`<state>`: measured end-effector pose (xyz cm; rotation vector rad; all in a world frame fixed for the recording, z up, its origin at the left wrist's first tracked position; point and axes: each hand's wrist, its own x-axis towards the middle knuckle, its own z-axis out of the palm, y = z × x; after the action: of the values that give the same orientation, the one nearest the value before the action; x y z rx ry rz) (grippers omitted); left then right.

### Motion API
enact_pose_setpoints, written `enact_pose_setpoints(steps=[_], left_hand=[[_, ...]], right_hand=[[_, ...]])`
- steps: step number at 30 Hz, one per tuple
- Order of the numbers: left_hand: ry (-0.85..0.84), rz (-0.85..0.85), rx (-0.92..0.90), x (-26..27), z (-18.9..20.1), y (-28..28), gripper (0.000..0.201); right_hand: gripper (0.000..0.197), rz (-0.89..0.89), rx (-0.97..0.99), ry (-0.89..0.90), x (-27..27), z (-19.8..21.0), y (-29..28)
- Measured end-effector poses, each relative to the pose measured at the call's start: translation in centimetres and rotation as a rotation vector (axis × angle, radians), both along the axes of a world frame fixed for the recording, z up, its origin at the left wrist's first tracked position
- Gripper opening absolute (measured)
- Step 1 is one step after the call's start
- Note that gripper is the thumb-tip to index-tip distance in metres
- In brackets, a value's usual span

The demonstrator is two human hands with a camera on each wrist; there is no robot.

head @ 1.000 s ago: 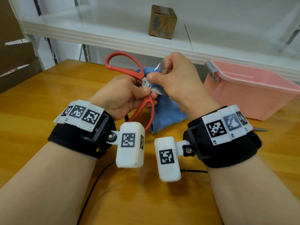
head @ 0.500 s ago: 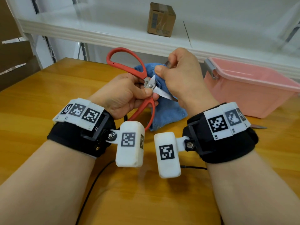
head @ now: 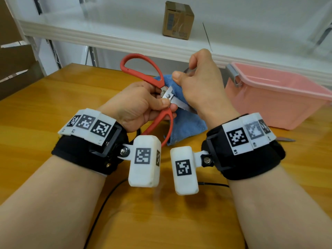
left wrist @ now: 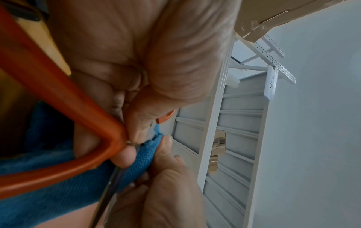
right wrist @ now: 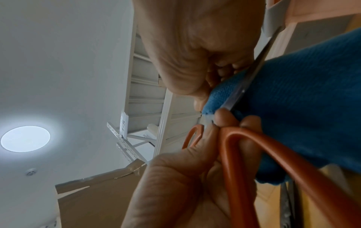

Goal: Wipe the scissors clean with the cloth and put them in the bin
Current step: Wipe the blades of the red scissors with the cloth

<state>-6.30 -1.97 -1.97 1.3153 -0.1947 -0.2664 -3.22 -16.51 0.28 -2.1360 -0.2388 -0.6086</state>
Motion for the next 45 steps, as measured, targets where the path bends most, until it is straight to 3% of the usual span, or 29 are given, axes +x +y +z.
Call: enact_pose_setpoints(steps=[7,12,19,23,34,40,45], left_hand=[[0.016,0.011,-0.028,-0.1,0.3,0.5,0.03],[0.012,0.017,0.037,-0.1,0.2,0.0,0.035],[0.029,0.018,0.034,-0.1,0.4,0.3,0.033],[0.037,0.025,-0.001,-0.2,0.5,0.4,0.025],[0.056,0.063,-0.039,-0.1,0.6,0.8,0.016],[0.084,0.02,-0.062,-0.2,0.6,0.9,0.014],[0.108,0.01,-0.099,-0.2,0.7,1.0,0.013]], right_hand=[[0.047,0.138,-0.012,0.051,-0.6,0.4,0.5],[0.033,0.045,0.05,-0.022,-0.1,0.1,-0.3],[0.032,0.05,0.049,-0.049,-0.1,0.1,-0.5],[0.033,0.093,0.043,0.004,-0.6,0.8,-0.6],[0.036,0.079,0.252,0.095,-0.5,1.9,-2.5],[0.026,-0.068,0.232,-0.055,-0.1,1.4,-1.3],[0.017,0.064,0.334,0.07,-0.3,1.0,0.3]])
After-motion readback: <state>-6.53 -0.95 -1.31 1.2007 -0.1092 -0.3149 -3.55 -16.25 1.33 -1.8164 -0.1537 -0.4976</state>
